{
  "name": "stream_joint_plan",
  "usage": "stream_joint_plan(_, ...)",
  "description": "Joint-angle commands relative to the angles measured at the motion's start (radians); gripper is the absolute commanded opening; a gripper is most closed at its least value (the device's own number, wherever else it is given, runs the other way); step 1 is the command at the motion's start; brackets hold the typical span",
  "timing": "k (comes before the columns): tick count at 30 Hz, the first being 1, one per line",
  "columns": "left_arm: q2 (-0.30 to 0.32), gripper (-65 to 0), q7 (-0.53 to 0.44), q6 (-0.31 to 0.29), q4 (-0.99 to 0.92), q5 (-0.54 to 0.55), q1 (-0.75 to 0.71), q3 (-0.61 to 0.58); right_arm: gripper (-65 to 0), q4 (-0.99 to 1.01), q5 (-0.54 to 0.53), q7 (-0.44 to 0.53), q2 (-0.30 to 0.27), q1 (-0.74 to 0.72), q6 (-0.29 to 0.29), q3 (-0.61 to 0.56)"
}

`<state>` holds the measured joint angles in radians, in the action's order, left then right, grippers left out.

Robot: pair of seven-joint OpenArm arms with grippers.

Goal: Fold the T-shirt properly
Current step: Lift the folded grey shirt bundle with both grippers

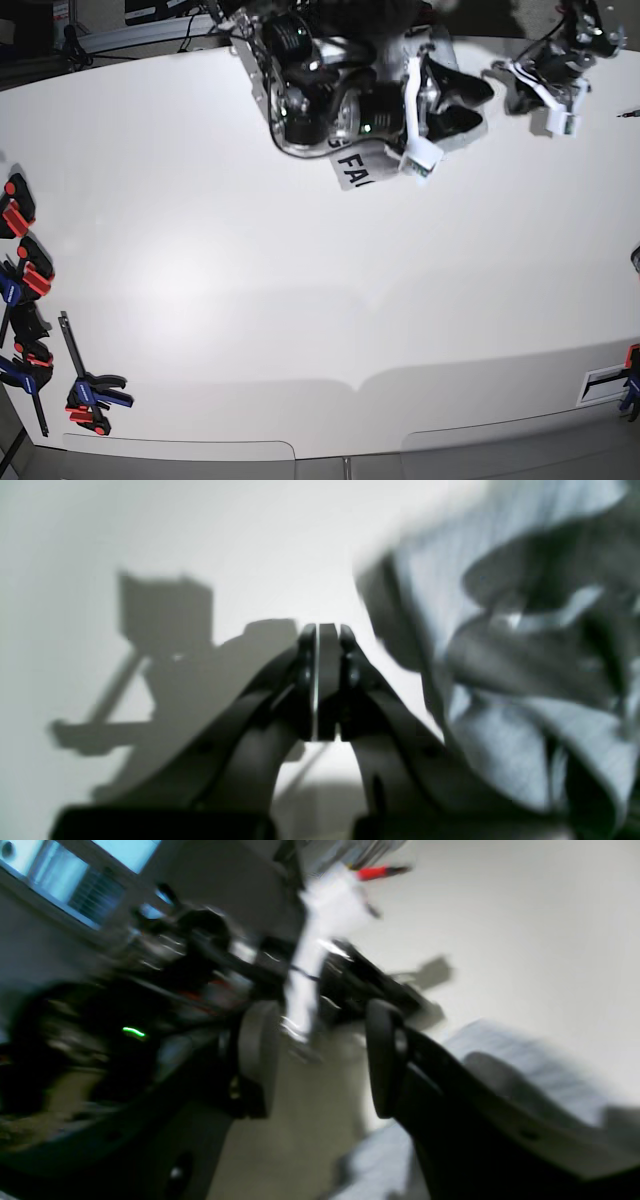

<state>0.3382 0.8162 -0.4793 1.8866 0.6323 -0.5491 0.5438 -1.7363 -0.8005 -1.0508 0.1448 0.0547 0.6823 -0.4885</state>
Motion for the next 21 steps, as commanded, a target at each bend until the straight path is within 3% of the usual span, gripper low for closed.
stream_joint_plan(1, 0.011, -65.0, -0.006, -0.006, 0.041, 0.033, -0.002, 0.041, -42.1, -0.018, 0.019, 0.016, 0.012, -0.029, 0.016, -0.001)
stream_joint_plan(4, 0.011, -65.0, 0.057, -0.015, 0.112, 0.160, -0.003, 0.142, -65.0, -0.018, 0.206, -0.042, 0.012, -0.089, 0.016, -0.001)
stream_joint_plan(8, 0.008, -65.0, 0.166, -0.149, 0.179, 0.380, -0.040, 0.178, -65.0, -0.018, 0.429, 0.002, 0.012, -0.141, 0.005, 0.012)
stream_joint_plan(12, -0.011, -65.0, 0.234, -0.214, 0.204, 0.460, -0.115, 0.084, -65.0, -0.009, 0.546, 0.071, 0.012, -0.197, -0.039, 0.089)
stream_joint_plan(16, -0.010, -65.0, 0.269, -0.214, 0.203, 0.455, -0.130, -0.066, -65.0, 0.118, 0.521, 0.066, 0.012, -0.286, -0.051, 0.203)
stream_joint_plan(19, -0.011, -65.0, 0.261, -0.214, 0.203, 0.393, -0.127, -0.179, -65.0, 0.276, 0.481, 0.038, 0.012, -0.354, -0.049, 0.266)
stream_joint_plan(21, -0.011, -65.0, 0.256, -0.213, 0.202, 0.341, -0.127, -0.248, -65.0, 0.381, 0.431, 0.014, 0.012, -0.391, -0.014, 0.294)
